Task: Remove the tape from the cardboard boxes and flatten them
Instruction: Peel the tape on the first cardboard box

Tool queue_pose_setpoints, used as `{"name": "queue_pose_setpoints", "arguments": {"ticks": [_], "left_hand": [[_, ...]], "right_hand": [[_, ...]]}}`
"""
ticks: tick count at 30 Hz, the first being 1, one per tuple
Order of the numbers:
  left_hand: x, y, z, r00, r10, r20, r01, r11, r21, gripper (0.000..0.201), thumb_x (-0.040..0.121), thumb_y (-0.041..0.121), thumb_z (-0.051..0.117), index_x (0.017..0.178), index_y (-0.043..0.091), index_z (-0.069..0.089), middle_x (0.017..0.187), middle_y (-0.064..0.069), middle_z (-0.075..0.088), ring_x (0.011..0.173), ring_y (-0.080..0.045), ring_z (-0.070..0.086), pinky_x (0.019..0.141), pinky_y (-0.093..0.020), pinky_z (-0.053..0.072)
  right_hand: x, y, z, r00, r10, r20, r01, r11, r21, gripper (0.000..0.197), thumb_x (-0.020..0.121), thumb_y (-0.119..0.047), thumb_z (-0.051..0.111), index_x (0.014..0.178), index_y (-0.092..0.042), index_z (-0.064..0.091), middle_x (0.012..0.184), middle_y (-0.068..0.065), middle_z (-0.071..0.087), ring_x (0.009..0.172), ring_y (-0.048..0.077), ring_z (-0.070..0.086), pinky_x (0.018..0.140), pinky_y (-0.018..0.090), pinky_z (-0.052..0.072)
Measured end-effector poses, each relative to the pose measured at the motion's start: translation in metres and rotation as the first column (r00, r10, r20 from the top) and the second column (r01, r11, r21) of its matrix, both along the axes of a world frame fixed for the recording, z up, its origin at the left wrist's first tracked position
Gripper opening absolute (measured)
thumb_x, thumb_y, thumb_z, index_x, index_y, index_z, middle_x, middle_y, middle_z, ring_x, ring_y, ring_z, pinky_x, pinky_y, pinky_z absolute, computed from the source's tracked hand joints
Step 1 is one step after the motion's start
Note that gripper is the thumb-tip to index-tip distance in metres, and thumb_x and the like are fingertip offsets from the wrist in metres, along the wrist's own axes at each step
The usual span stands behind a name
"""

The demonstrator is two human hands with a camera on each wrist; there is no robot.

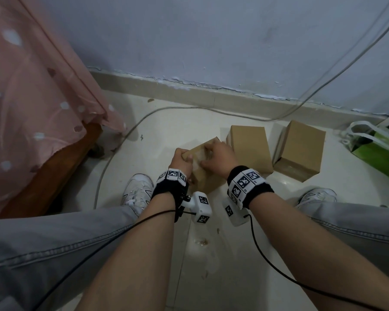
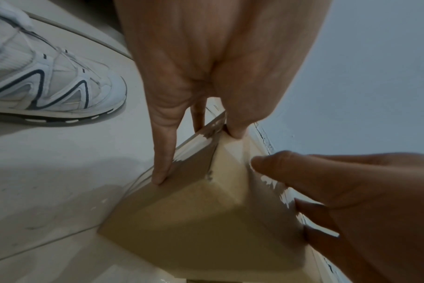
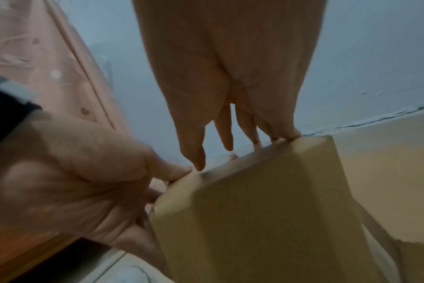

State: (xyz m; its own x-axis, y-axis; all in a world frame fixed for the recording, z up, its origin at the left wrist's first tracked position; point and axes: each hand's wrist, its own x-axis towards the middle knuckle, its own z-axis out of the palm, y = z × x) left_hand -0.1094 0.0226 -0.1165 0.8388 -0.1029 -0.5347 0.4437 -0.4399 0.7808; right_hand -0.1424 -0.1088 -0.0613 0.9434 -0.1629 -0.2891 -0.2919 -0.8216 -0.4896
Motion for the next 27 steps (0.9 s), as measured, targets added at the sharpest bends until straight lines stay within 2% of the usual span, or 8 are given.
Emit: {"name": "queue_pose_setpoints", "arguments": {"ticks": [4, 10, 15, 17, 19, 23, 27], "left_hand": [[0.002, -0.001, -0.004, 1.0, -0.006, 0.015, 0.006, 1.0, 0.017, 0.005, 0.098, 0.036, 0.046, 0.101, 0.032, 0.045, 0.093, -0.009, 0.06, 0.086, -0.041, 0.068, 0.075, -0.056, 0.058], [0.002, 0.0, 0.001, 1.0, -0.007, -0.006, 0.007, 1.0, 0.003, 0.004, 0.1, 0.033, 0.046, 0.101, 0.03, 0.045, 0.091, -0.012, 0.06, 0.085, -0.043, 0.068, 0.07, -0.058, 0.059], [0.001, 0.0, 0.003, 1.0, 0.006, -0.011, -0.007, 1.0, -0.003, 0.004, 0.1, 0.032, 0.046, 0.103, 0.029, 0.046, 0.092, -0.013, 0.061, 0.084, -0.044, 0.069, 0.068, -0.059, 0.059], [0.001, 0.0, 0.003, 1.0, -0.008, 0.0, 0.008, 1.0, 0.001, 0.004, 0.1, 0.033, 0.046, 0.102, 0.029, 0.046, 0.098, -0.015, 0.063, 0.085, -0.043, 0.069, 0.07, -0.058, 0.059], [0.001, 0.001, 0.003, 1.0, -0.015, 0.004, 0.015, 1.0, 0.004, 0.005, 0.1, 0.033, 0.046, 0.103, 0.029, 0.046, 0.097, -0.014, 0.061, 0.085, -0.043, 0.068, 0.07, -0.057, 0.059], [0.001, 0.0, 0.007, 1.0, -0.005, -0.014, 0.005, 1.0, -0.007, 0.006, 0.101, 0.032, 0.045, 0.104, 0.027, 0.045, 0.088, -0.011, 0.059, 0.084, -0.044, 0.068, 0.067, -0.06, 0.058], [0.001, 0.0, 0.006, 1.0, -0.011, -0.016, 0.011, 1.0, 0.001, 0.006, 0.101, 0.033, 0.046, 0.104, 0.028, 0.045, 0.091, -0.013, 0.061, 0.083, -0.045, 0.069, 0.067, -0.06, 0.058]], "right_hand": [[0.002, -0.001, -0.006, 0.999, 0.034, -0.011, -0.034, 0.997, -0.066, 0.039, 0.081, -0.036, 0.069, 0.113, -0.014, 0.063, 0.114, 0.009, 0.051, 0.116, 0.03, 0.045, 0.107, 0.049, 0.036], [0.005, 0.0, -0.011, 0.996, 0.071, -0.045, -0.077, 0.987, -0.144, 0.045, 0.085, -0.04, 0.065, 0.118, -0.01, 0.062, 0.124, 0.014, 0.051, 0.123, 0.033, 0.042, 0.11, 0.05, 0.034], [0.005, 0.004, -0.009, 0.993, 0.094, -0.075, -0.107, 0.974, -0.201, 0.032, 0.087, -0.037, 0.062, 0.103, -0.008, 0.063, 0.123, 0.017, 0.052, 0.123, 0.038, 0.043, 0.106, 0.051, 0.038], [0.004, 0.003, -0.008, 0.993, 0.101, -0.067, -0.113, 0.969, -0.22, 0.025, 0.089, -0.028, 0.057, 0.103, -0.008, 0.063, 0.121, 0.016, 0.053, 0.121, 0.038, 0.045, 0.103, 0.048, 0.04], [0.003, 0.0, -0.008, 0.993, 0.111, -0.041, -0.117, 0.966, -0.231, 0.022, 0.091, -0.025, 0.053, 0.099, -0.008, 0.064, 0.115, 0.014, 0.055, 0.113, 0.034, 0.049, 0.097, 0.044, 0.042], [0.004, -0.002, -0.009, 0.993, 0.113, -0.043, -0.12, 0.974, -0.195, 0.031, 0.089, -0.043, 0.059, 0.086, -0.012, 0.057, 0.112, 0.014, 0.056, 0.11, 0.032, 0.049, 0.098, 0.046, 0.043], [0.005, -0.002, -0.013, 0.991, 0.132, -0.03, -0.135, 0.962, -0.239, 0.034, 0.092, -0.041, 0.058, 0.1, -0.008, 0.064, 0.113, 0.013, 0.056, 0.111, 0.034, 0.049, 0.096, 0.043, 0.042]]}}
